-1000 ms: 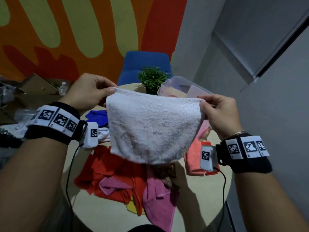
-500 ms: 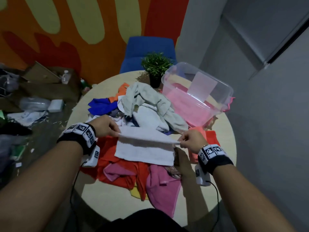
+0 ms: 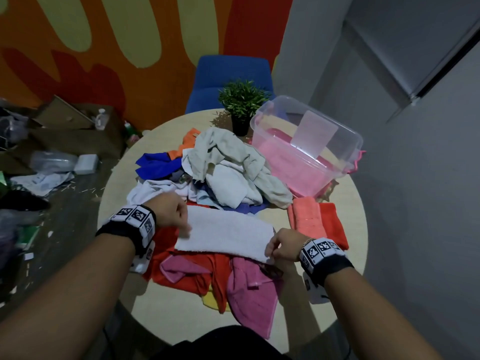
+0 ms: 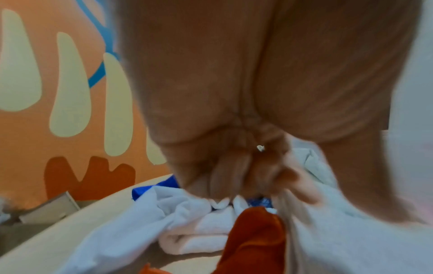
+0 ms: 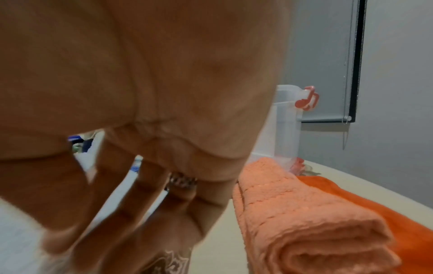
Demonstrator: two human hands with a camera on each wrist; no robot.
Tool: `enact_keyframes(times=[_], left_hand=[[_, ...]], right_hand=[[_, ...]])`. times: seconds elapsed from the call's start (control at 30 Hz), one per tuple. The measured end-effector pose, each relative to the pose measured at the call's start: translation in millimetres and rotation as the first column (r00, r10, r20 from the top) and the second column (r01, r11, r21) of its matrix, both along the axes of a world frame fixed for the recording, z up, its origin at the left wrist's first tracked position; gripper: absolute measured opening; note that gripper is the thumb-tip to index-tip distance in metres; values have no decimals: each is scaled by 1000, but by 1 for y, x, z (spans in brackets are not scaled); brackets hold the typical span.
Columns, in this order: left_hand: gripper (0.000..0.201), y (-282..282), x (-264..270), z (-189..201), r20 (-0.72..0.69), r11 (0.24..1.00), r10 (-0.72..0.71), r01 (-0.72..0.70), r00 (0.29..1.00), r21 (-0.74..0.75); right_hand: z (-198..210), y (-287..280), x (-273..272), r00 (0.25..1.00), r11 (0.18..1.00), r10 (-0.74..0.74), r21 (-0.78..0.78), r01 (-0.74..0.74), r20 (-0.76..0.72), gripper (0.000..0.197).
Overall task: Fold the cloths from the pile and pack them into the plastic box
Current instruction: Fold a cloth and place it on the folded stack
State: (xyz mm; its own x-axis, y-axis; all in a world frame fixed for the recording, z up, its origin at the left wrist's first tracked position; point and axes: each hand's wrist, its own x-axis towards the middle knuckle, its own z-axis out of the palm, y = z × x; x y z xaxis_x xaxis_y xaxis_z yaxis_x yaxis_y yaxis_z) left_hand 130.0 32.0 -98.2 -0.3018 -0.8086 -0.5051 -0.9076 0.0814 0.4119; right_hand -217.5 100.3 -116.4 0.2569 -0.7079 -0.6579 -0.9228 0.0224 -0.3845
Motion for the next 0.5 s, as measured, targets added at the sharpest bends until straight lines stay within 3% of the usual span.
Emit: enact_keyframes(times=[0.07, 0.13, 0.17, 0.27, 0.37, 0.43, 0.5], left_hand=[[36, -5, -5, -5, -17, 969, 154, -154, 988, -194], [59, -5, -12, -13, 64, 978, 114, -101, 991, -180], [61, -3, -14, -18, 125, 987, 63, -44, 990, -153], [28, 3, -21, -21, 146, 964, 78, -37, 986, -264], [17, 4, -29, -14, 72, 883, 46, -7, 996, -469], [11, 4, -38, 2, -93, 873, -30, -19, 995, -488], [7, 3, -51, 29, -308, 905, -124, -20, 943, -426]], right_hand=[[-2, -4, 8, 999, 995, -45, -85, 45, 0, 15], [-2, -6, 17, 999, 987, -53, -153, 52, -5, 14], [-2, -7, 23, 999, 982, -38, -187, 36, -5, 14], [2, -11, 37, 999, 950, 2, -313, 9, 34, 12], [9, -18, 50, 984, 901, -24, -422, 97, 176, 5], [17, -22, 56, 962, 867, -41, -470, 168, 268, 33], [34, -27, 65, 932, 869, -14, -457, 191, 363, 74]])
